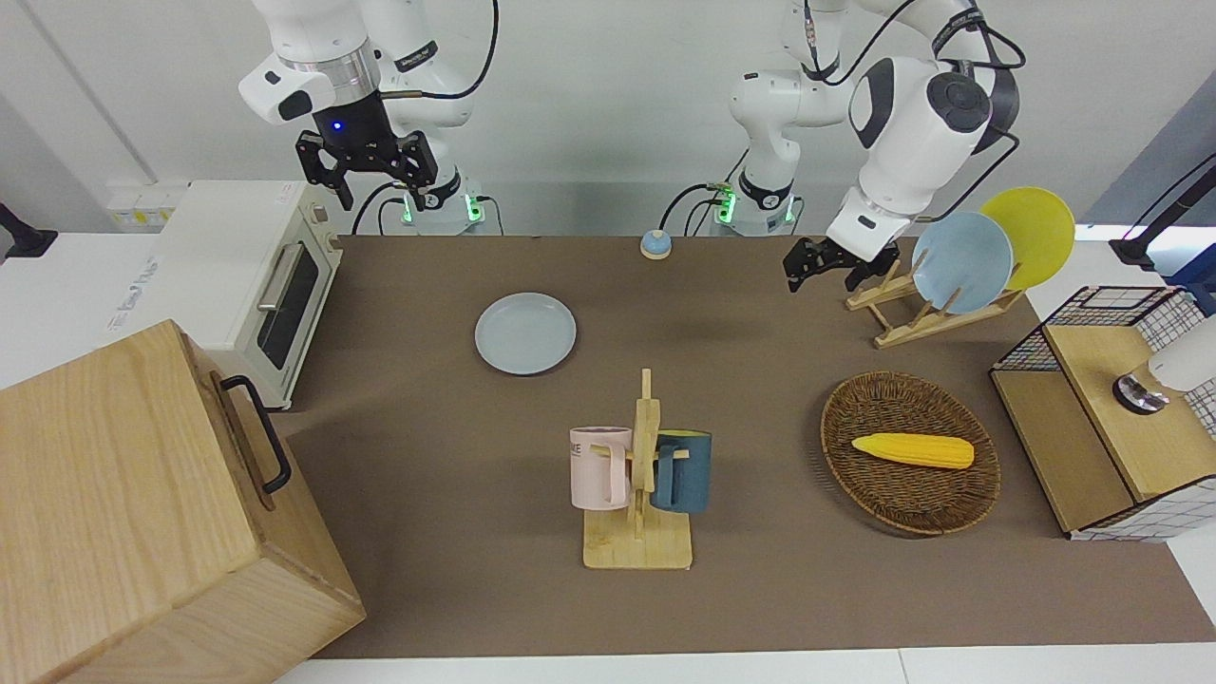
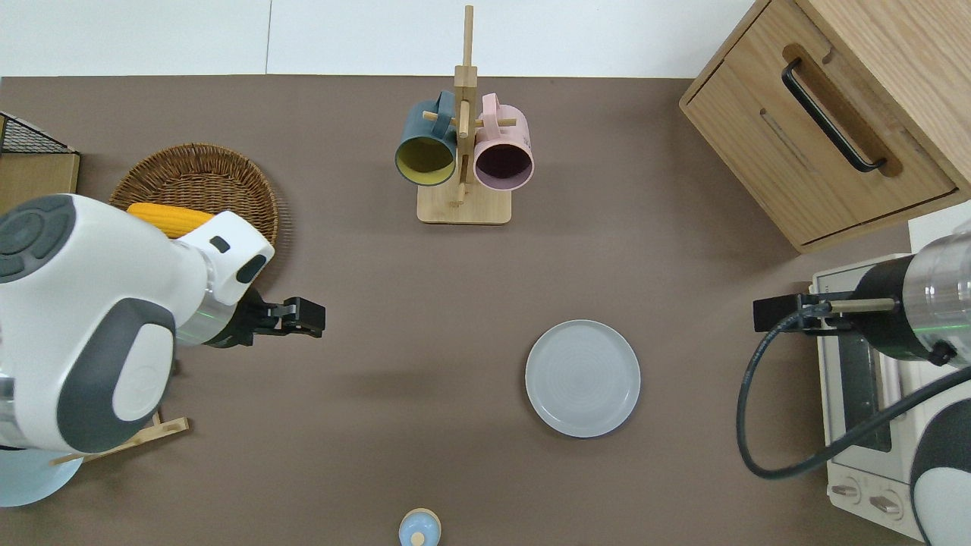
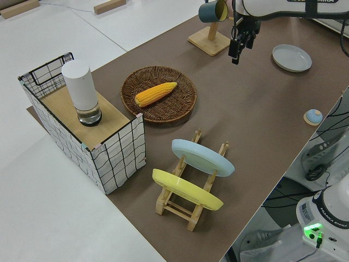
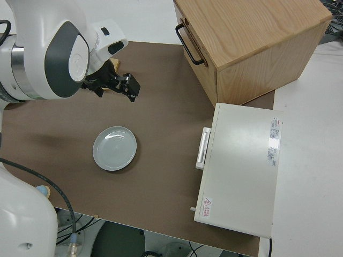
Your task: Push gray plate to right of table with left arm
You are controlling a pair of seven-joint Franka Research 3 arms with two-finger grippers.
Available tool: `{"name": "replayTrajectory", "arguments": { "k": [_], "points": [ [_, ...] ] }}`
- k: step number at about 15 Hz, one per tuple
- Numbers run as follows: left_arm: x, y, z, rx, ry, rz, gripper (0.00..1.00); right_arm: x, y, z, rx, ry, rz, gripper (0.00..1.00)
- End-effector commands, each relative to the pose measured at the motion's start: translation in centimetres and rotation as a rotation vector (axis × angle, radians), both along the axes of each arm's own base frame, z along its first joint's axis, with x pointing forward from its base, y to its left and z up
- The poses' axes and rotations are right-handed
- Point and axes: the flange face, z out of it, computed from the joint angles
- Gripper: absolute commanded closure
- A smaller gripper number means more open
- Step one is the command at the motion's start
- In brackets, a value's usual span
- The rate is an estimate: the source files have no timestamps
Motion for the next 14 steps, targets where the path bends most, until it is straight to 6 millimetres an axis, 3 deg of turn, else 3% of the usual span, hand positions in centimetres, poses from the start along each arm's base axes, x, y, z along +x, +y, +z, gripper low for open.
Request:
{"name": "replayTrajectory", "arguments": {
  "k": [1,3,4,14],
  "points": [
    [-0.3,3.1,5.5,0.043,-0.03,0.013,0.01,-0.8,0.0,0.0,0.009,0.003,-0.02,0.005],
    [0.0,3.9,8.8,0.039,-0.073,0.028,0.01,-0.8,0.0,0.0,0.009,0.005,-0.02,0.005],
    [0.0,4.2,9.5,0.04,-0.084,0.034,0.01,-0.8,0.0,0.0,0.009,0.003,-0.022,0.005],
    [0.0,4.2,9.7,0.041,-0.081,0.036,0.01,-0.8,0.0,0.0,0.009,0.003,-0.02,0.005]
  ]
}}
